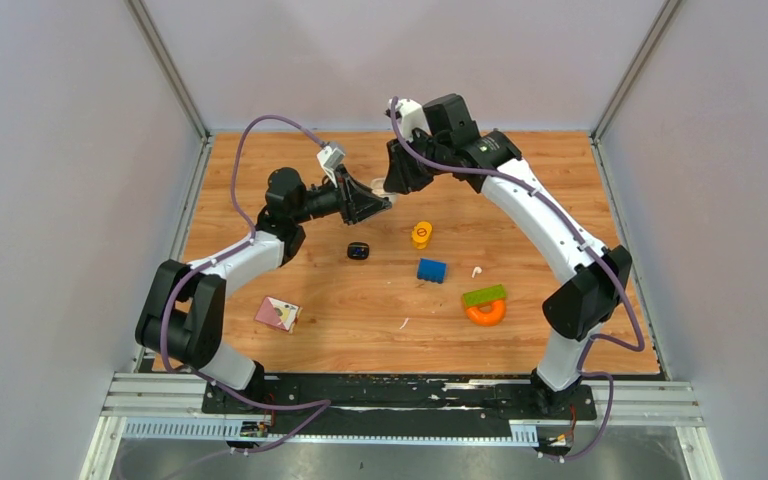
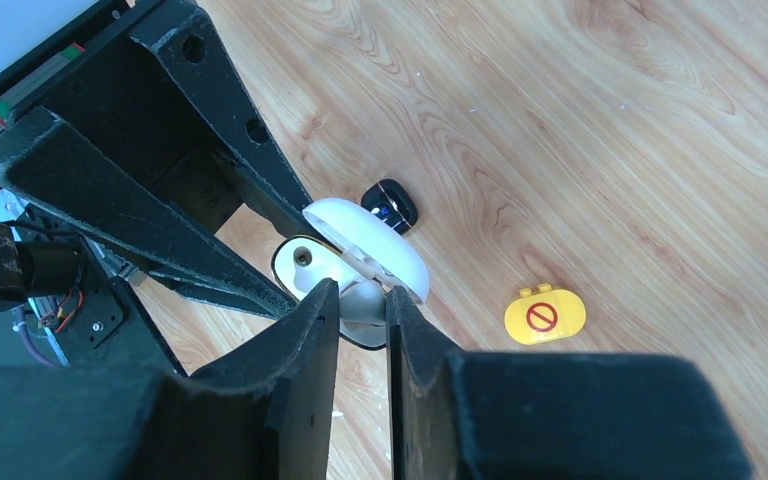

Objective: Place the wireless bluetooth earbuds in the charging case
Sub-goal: Pick up the left earbud from the charging case, then insert the left earbud into the left side groove of the charging case.

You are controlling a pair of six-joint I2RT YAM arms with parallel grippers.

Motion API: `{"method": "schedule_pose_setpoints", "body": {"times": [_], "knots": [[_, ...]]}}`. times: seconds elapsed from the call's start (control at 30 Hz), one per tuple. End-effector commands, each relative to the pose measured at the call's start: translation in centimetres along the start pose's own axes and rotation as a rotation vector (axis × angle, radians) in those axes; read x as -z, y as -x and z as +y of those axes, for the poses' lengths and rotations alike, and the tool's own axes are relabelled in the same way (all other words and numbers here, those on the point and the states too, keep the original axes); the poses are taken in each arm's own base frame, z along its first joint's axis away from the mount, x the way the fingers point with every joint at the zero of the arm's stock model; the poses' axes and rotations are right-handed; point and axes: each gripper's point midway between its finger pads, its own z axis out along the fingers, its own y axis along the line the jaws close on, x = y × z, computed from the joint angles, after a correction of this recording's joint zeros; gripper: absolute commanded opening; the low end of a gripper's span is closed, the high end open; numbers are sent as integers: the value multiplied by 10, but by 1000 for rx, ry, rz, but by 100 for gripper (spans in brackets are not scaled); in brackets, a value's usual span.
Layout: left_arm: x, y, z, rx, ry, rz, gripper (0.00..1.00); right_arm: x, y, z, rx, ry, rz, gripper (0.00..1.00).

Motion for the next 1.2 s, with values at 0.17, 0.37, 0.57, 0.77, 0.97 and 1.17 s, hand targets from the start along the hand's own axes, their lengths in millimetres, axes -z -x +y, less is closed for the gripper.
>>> {"method": "schedule_pose_setpoints", "body": {"times": [0.17, 0.37, 0.57, 0.77, 0.97, 1.17], "knots": [[-2, 21, -8, -57, -36, -50, 0, 37, 25, 9, 93, -24, -101, 11], [-2, 22, -11, -62, -54, -51, 0, 45, 30, 18, 103, 28, -128, 11], [2, 20, -24, -98, -154, -37, 0, 60, 39, 29, 148, 144, -182, 11], [8, 11, -45, -116, -316, 15, 0, 76, 38, 54, 259, 335, -278, 16], [15, 10, -63, -169, -424, 68, 0, 93, 35, 82, 430, 509, -373, 17], [20, 5, -72, -187, -472, 110, 0, 98, 35, 98, 521, 643, -397, 18]]}}
